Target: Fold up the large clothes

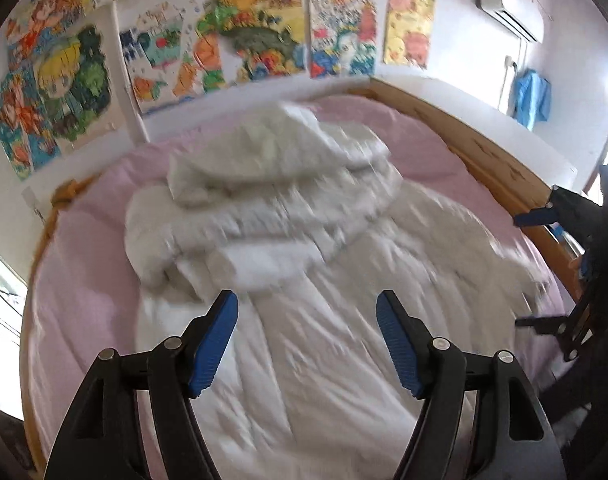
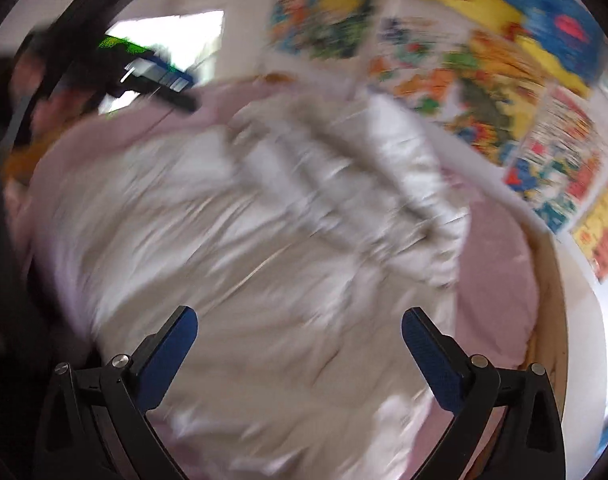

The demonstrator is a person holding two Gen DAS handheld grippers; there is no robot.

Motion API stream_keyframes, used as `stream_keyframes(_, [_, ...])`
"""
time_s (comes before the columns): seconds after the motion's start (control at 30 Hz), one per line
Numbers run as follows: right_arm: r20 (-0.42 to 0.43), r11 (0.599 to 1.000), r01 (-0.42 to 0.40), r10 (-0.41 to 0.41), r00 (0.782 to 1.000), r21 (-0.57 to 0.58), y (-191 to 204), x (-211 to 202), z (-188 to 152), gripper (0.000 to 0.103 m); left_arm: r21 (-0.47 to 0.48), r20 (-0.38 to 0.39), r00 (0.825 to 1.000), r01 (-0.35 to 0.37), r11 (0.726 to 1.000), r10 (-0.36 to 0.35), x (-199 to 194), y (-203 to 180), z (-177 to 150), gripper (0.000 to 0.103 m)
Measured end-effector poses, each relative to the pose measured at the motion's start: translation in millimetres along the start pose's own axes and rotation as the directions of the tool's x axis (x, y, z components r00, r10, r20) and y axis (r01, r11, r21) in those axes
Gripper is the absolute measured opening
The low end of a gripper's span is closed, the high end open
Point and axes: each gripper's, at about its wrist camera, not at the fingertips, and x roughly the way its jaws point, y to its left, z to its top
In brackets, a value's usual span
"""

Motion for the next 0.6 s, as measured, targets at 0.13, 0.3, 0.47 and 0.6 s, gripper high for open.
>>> stream_keyframes(0.13, [-0.054, 0.989, -0.054, 0.047, 0.997, -0.138, 45.6, 5.9, -28.7, 0.103, -0.012, -0.066, 0.996, 0.052, 0.999, -0.052, 7.9, -10.4, -35.9, 0.066])
stream_keyframes(0.3, [-0.089, 0.978, -0.024, 0.005, 0.996, -0.209, 68.8, 21.8, -58.7, 0.103, -0.066, -0.105, 0.991, 0.071, 0.995, -0.077, 14.4, -11.7, -57.0, 0.066])
stream_keyframes(0.47, [-0.140, 0.931, 0.049, -0.107, 0.984, -0.361, 81.4, 41.7, -91.7, 0.103, -0.025, -0.127, 0.990, 0.061, 0.998, -0.063, 16.6, -27.6, -70.0, 0.066])
stream_keyframes(0.6, [-0.116, 0.828, 0.149, -0.249, 0.961, -0.541, 96.2, 59.6, -114.7, 0.103, 0.065, -0.144, 0.987, 0.076, 0.995, -0.066, 21.8, -47.9, -79.1, 0.066])
